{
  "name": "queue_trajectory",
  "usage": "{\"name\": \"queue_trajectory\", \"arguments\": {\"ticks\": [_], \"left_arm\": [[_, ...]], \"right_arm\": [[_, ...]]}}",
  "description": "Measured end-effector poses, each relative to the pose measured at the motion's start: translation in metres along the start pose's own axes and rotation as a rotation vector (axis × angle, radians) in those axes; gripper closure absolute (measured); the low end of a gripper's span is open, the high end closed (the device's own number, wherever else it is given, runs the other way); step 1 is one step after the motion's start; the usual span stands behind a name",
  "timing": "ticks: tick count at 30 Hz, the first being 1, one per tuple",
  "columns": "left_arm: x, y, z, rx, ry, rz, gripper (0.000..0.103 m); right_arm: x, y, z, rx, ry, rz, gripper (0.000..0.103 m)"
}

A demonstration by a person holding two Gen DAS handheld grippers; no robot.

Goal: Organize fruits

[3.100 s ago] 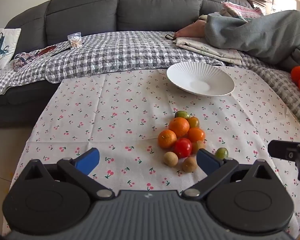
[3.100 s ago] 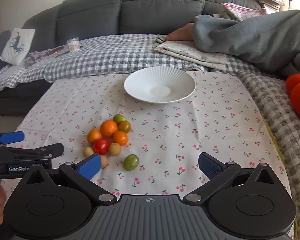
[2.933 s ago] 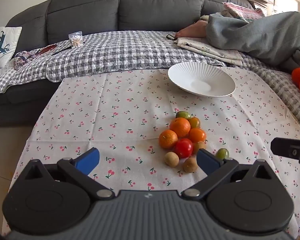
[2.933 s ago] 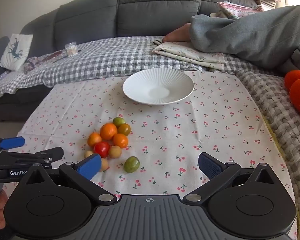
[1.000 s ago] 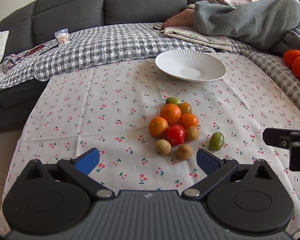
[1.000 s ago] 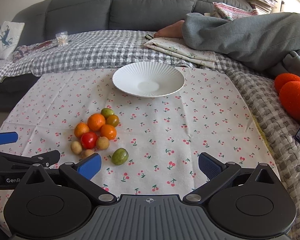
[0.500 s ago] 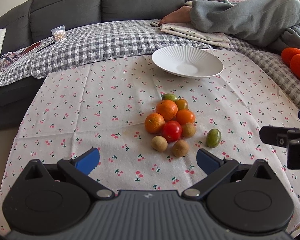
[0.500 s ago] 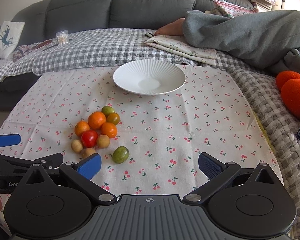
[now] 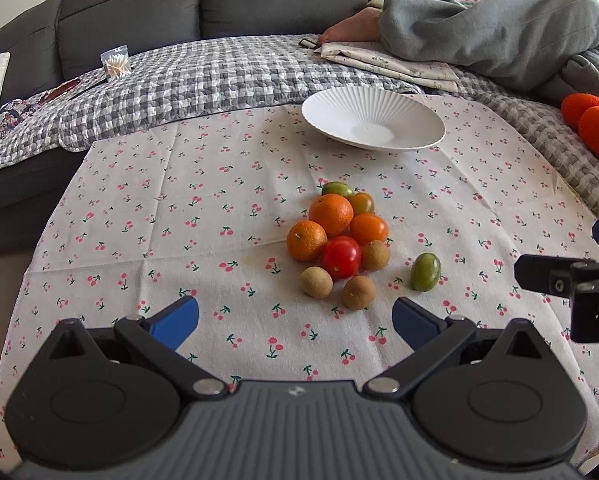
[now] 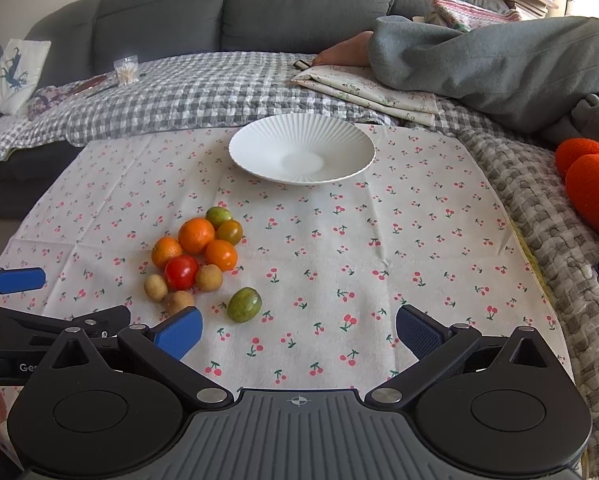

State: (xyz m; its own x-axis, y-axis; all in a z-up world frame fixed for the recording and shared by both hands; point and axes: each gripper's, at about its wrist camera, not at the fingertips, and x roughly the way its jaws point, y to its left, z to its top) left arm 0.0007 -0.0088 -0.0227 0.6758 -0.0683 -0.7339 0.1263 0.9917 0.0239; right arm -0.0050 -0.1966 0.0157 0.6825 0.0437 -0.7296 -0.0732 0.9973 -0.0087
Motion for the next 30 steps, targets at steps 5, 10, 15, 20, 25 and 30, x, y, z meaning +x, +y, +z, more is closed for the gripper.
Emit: {"name": "queue_trajectory", "arguments": {"ticks": [5,10,15,20,25,30], "left_arm": [[0.001,0.000,-0.001,0.004,0.004,0.001,0.001],[0.003,-0.001,-0.001,0.005,0.007,0.004,0.001],[0.005,-0.001,-0.002,0.008,0.009,0.009,0.001],[0.007,-0.001,-0.003,0.010,0.014,0.013,0.001],[0.009,0.000,-0.003,0.010,0.018,0.017,0.001],[0.015,0.002,-0.003,0.013,0.017,0.025,0.001]], "right_arm": [[0.000,0.001,0.000,-0.004,0.001,-0.002,0.000],[0.002,0.002,-0.002,-0.012,0.004,-0.003,0.000],[0.002,0.002,-0.002,-0.013,0.005,-0.003,0.000],[0.005,0.002,-0.003,-0.015,0.012,0.000,0.000],[0.010,0.002,-0.004,-0.017,0.019,-0.005,0.000],[0.018,0.003,-0.003,-0.019,0.018,-0.016,0.000]]}}
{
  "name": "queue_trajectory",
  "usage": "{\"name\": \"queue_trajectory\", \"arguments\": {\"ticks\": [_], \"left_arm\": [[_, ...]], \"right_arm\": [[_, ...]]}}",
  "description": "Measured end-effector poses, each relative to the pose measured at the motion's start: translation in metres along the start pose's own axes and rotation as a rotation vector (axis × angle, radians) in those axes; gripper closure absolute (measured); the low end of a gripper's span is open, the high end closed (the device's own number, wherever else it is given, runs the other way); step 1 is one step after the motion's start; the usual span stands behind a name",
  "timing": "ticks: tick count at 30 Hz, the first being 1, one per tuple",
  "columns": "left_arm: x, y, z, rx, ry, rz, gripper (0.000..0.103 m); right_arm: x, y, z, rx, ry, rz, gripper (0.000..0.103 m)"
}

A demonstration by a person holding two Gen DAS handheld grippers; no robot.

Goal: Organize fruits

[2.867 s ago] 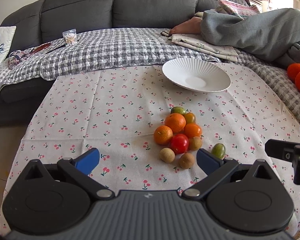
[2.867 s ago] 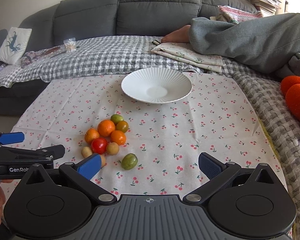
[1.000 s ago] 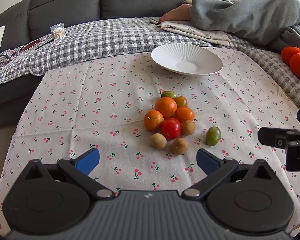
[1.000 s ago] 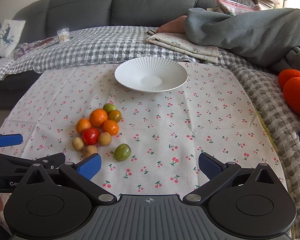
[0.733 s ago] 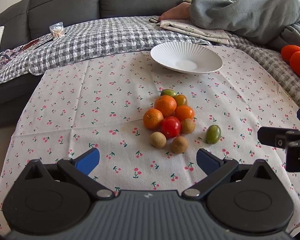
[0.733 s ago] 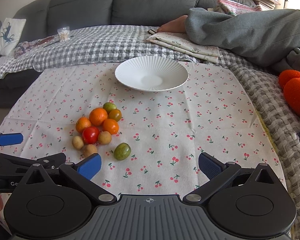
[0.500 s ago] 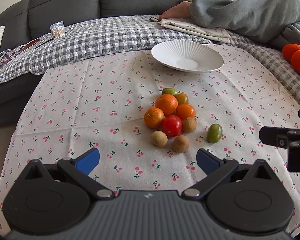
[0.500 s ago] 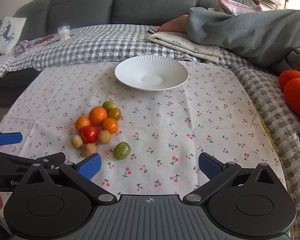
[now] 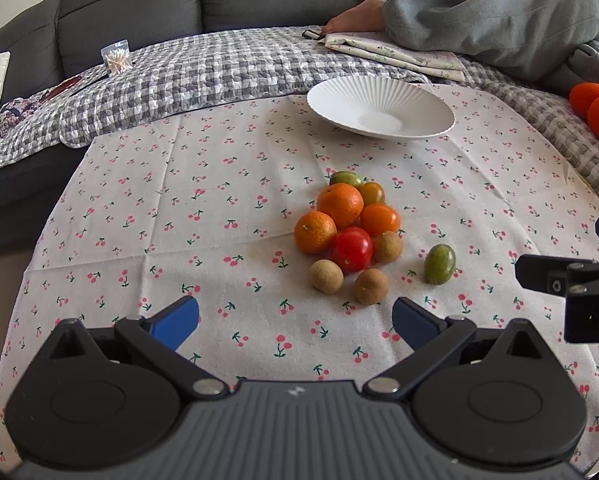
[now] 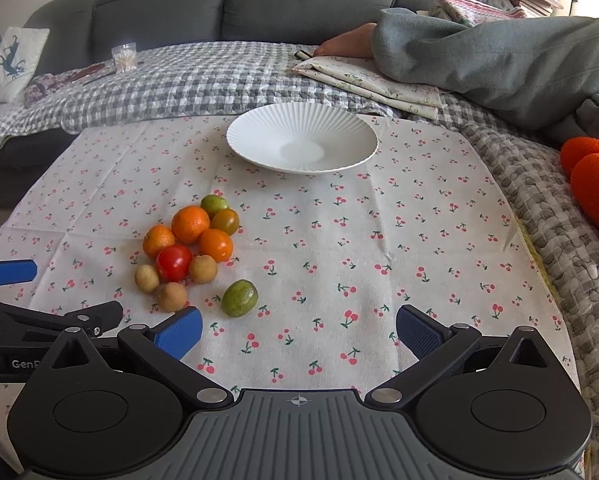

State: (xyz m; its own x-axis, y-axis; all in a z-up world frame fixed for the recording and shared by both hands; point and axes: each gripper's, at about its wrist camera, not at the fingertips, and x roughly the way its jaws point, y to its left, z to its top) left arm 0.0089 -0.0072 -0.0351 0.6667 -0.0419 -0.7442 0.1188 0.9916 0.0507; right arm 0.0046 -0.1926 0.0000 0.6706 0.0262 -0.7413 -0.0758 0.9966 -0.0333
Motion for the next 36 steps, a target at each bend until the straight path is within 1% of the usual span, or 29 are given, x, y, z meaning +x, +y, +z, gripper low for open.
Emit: {"name": "queue_trajectory", "arguments": {"ticks": [4,7,10,12,15,17,19,20,21,22,23,24,25,26,27,28,32,36], "left_arm": [[0.009,0.005,0.001,-0.005,0.003,0.004,0.001],[0.015,0.011,0.003,-0.019,0.005,-0.005,0.002],[0.021,0.017,0.002,-0.043,0.015,-0.023,0.006],[0.026,0.022,0.001,-0.053,0.029,-0.030,0.011],[0.033,0.032,0.000,-0.094,0.033,-0.037,0.016],[0.038,0.034,0.000,-0.100,0.032,-0.048,0.022],[0.043,0.030,0.000,-0.087,0.039,-0.074,0.023],[0.044,0.027,0.001,-0.074,0.037,-0.085,0.024],[0.046,0.022,0.002,-0.056,0.033,-0.092,0.024],[0.047,0.017,0.003,-0.036,0.029,-0.095,0.026],[0.050,0.013,0.004,-0.018,0.026,-0.095,0.030],[0.053,0.010,0.005,-0.006,0.025,-0.094,0.032],[0.057,0.008,0.005,0.003,0.029,-0.096,0.036],[0.061,0.007,0.005,0.008,0.036,-0.101,0.041],[0.064,0.006,0.005,0.012,0.043,-0.109,0.044],[0.067,0.006,0.005,0.015,0.049,-0.115,0.050],[0.070,0.002,0.006,0.036,0.044,-0.127,0.061],[0.072,0.001,0.007,0.037,0.039,-0.134,0.064]], "right_arm": [[0.011,0.000,0.001,0.008,-0.008,0.008,0.000],[0.021,0.002,0.001,0.003,-0.006,0.037,0.000],[0.031,0.007,0.000,-0.016,-0.004,0.078,0.000],[0.037,0.008,-0.001,-0.024,0.000,0.114,0.000],[0.046,0.002,-0.002,-0.008,-0.010,0.163,0.001],[0.055,0.000,-0.002,0.003,0.003,0.201,0.006],[0.065,0.004,-0.004,-0.016,0.027,0.233,0.015],[0.069,0.007,-0.005,-0.036,0.031,0.235,0.017],[0.073,0.010,-0.005,-0.052,0.032,0.234,0.022],[0.077,0.013,-0.005,-0.062,0.035,0.234,0.029],[0.081,0.014,-0.003,-0.065,0.040,0.236,0.034],[0.086,0.015,-0.002,-0.066,0.046,0.239,0.043],[0.090,0.015,-0.001,-0.066,0.053,0.242,0.052],[0.094,0.015,0.000,-0.068,0.058,0.241,0.057],[0.097,0.016,0.000,-0.070,0.063,0.243,0.065],[0.099,0.017,0.001,-0.075,0.058,0.243,0.072],[0.094,0.020,0.003,-0.092,0.057,0.264,0.072],[0.093,0.019,0.002,-0.096,0.056,0.249,0.072]]}}
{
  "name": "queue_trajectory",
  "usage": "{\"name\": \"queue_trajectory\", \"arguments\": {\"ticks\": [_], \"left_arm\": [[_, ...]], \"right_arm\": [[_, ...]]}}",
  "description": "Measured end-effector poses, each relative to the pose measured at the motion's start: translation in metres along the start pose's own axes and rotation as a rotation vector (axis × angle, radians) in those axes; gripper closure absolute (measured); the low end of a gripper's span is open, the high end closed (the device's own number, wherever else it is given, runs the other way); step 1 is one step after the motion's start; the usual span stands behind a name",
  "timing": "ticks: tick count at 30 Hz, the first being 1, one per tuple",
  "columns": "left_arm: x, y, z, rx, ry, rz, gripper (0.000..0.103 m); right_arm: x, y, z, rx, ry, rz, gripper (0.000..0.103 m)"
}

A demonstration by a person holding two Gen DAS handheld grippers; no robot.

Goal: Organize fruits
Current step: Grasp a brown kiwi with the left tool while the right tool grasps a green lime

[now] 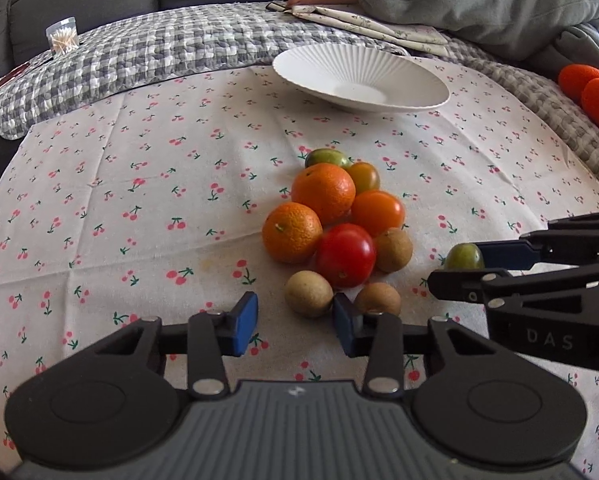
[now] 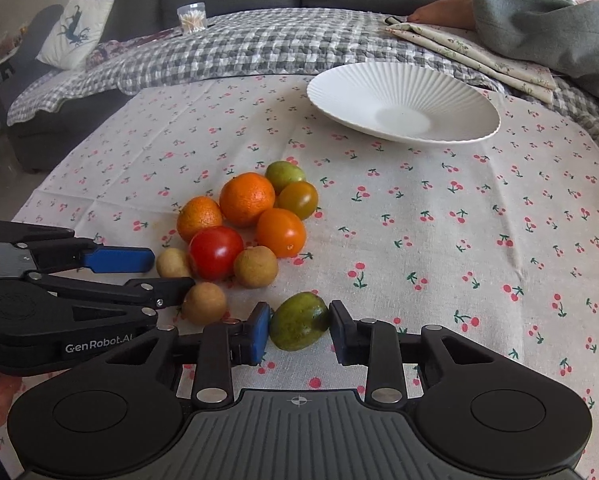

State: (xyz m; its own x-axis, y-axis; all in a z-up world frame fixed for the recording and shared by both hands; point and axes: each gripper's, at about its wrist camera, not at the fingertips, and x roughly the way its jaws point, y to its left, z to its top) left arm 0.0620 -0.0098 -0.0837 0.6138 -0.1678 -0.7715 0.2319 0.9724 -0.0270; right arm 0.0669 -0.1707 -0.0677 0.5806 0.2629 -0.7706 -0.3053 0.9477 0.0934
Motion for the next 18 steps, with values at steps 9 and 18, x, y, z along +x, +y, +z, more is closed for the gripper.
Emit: {"name": "queue_trajectory", "arguments": {"ticks": [9,18], "left_arm": [[0.005,-0.005,0.002,0.035,-0.028,0.004,0.070],[-0.001,-0.002,0.006,0.033,-0.042,-0.011,0.078]], "right_arm": [[-0.005,-0.006,-0.001,0.031,-0.015,0.003,0.072],[-0.013,-0.010,0.001,0.049,-0.036,0.001,0.072]]}}
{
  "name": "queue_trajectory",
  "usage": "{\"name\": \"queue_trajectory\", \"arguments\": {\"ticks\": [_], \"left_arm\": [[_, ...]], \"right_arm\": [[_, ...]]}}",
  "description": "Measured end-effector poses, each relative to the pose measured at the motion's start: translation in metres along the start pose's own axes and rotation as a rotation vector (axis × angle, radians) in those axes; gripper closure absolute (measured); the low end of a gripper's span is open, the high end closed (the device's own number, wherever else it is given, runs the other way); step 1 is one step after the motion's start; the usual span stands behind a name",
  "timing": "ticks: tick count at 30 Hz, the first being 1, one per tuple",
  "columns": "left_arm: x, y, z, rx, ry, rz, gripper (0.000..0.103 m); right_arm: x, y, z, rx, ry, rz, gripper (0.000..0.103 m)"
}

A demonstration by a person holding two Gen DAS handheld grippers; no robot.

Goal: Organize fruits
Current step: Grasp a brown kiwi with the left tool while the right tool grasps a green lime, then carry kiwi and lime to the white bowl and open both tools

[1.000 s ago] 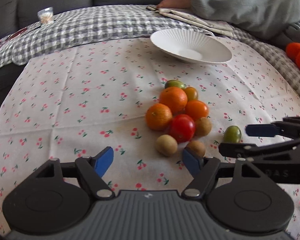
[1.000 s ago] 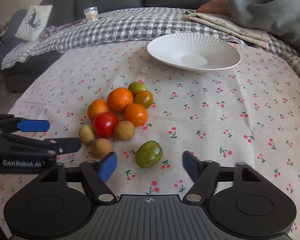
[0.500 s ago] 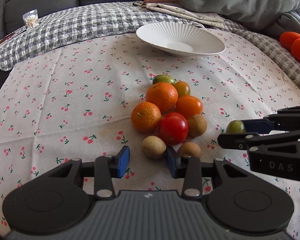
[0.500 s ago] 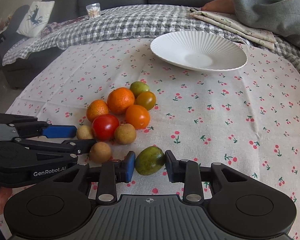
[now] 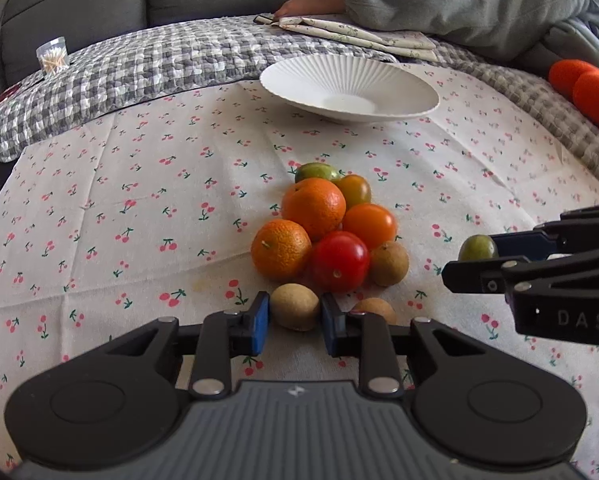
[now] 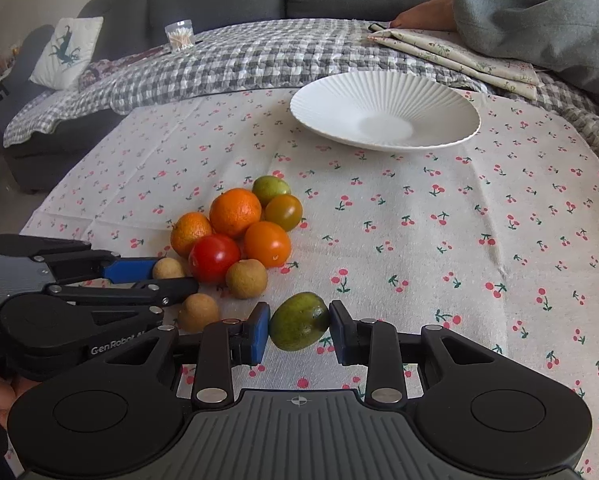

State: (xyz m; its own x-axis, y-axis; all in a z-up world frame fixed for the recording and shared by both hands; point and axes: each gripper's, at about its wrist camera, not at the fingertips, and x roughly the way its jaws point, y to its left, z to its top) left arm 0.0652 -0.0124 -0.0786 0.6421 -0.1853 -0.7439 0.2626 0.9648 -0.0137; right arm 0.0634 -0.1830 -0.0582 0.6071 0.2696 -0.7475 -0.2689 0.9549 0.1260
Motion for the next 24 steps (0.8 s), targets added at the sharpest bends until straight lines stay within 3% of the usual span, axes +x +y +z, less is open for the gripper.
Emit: {"name": "queue_trajectory", "arguments": {"ticks": [9,24], "left_arm": [[-0.021,0.009,0.022,-0.029,-0.060,-0.002,0.078],[0.002,0.007,0.096,-0.016,-0.128,-0.010,0.078]], "right_arm": [[-0.013,-0.016,0.014,0.038,-0.036,-0.025,0.072],[-0.021,-0.069,0.075,0.110,-0.096,-0.036,0.072]]}}
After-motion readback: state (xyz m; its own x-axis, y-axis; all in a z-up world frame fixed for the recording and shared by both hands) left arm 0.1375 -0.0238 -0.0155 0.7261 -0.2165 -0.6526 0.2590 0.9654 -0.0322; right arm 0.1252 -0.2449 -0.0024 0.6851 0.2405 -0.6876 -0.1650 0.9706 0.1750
